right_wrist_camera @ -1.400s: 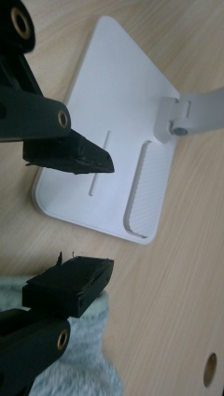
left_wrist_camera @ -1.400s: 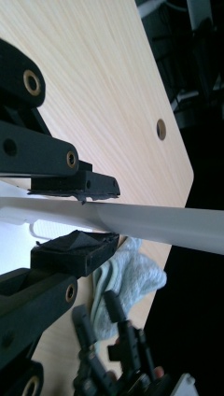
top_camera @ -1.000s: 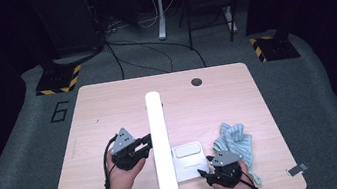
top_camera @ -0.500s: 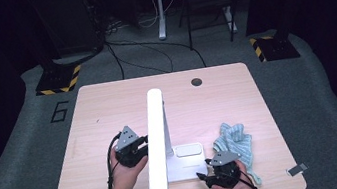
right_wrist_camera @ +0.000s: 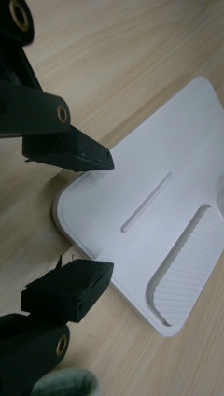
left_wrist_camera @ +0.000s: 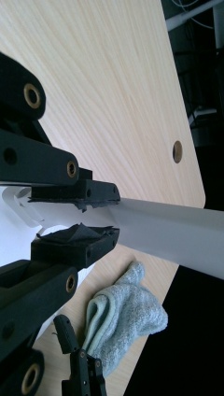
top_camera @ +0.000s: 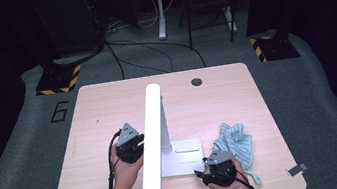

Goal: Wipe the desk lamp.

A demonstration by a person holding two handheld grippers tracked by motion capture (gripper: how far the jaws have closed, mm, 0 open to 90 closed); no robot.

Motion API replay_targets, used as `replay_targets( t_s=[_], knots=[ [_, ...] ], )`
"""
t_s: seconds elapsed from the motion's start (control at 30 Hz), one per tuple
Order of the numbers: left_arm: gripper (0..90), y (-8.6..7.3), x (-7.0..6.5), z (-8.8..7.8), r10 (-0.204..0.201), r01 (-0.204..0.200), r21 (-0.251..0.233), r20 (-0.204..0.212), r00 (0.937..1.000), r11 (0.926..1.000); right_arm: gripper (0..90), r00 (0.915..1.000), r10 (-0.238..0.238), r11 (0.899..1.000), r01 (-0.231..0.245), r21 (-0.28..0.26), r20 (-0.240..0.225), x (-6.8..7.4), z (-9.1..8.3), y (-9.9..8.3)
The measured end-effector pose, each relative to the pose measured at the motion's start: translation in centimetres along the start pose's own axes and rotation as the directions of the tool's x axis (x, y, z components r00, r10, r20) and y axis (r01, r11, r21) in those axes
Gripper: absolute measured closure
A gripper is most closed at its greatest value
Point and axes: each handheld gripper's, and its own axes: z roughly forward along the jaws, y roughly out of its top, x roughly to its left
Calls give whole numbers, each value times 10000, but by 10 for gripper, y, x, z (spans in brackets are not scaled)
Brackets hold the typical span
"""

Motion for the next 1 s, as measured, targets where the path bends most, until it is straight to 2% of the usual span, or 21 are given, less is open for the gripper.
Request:
replay_targets(
  t_s=[0.07,0.13,0.2,0.23,0.27,0.33,0.4,0.43,0.53,0.63,0.73,0.77,0.83,0.87,0.9,0.97,1.0],
  knots=[
    [763,-1,1,-2,-46,46,34,-68,10000,10000,460,9998,184,9998,-184,-4,75,0,2,1],
    [762,-2,3,-2,-136,137,48,-30,9999,9999,461,9998,129,9999,-130,29,143,0,3,2],
    [763,-2,2,-3,-43,44,146,-97,9999,9999,461,9997,59,10000,-59,29,234,2,4,3],
    [762,-3,2,-3,-93,95,191,-88,9999,9998,461,9996,-132,9999,132,30,246,2,4,3],
    [762,-4,1,-3,-56,58,143,-164,9999,9999,462,9996,-103,9999,102,38,267,3,4,3],
    [755,-4,1,-4,5,-3,165,-104,9999,9999,464,9995,-167,9998,166,71,258,2,4,4],
    [746,-5,0,-6,-44,45,195,-22,10000,9998,467,9998,-33,10000,32,60,203,2,4,3],
    [733,-5,0,-7,-1,2,167,-51,10000,9999,466,9998,-98,9999,97,67,165,1,4,3],
    [690,-6,-1,-10,-95,96,102,-12,10000,9999,464,9999,107,9999,-107,-22,-13,0,3,3],
    [646,-8,0,-13,-198,196,196,144,9997,9996,453,10000,78,10000,-79,8,25,-1,4,3],
    [577,-10,2,-18,-233,225,271,283,9993,9994,433,9996,280,9996,-280,33,-26,-2,6,4],
    [556,-10,3,-19,-275,262,343,352,9990,9991,432,9999,139,9999,-139,-34,-42,-3,6,5],
    [508,-12,4,-21,-507,489,409,453,9977,9980,432,9998,187,9998,-188,-59,-67,-4,6,5],
    [480,-12,5,-22,-420,401,425,433,9982,9983,428,9997,199,9998,-200,-65,-166,-4,5,6],
    [461,-13,4,-22,-510,494,403,387,9979,9980,426,9993,326,9994,-327,-66,-206,-3,4,6],
    [423,-13,5,-23,-633,612,510,410,9972,9968,414,9996,188,9996,-193,-214,-234,-3,2,8],
    [405,-13,6,-24,-572,546,585,435,9974,9968,406,9995,217,9992,-224,-332,-216,-2,1,8]
  ],
)
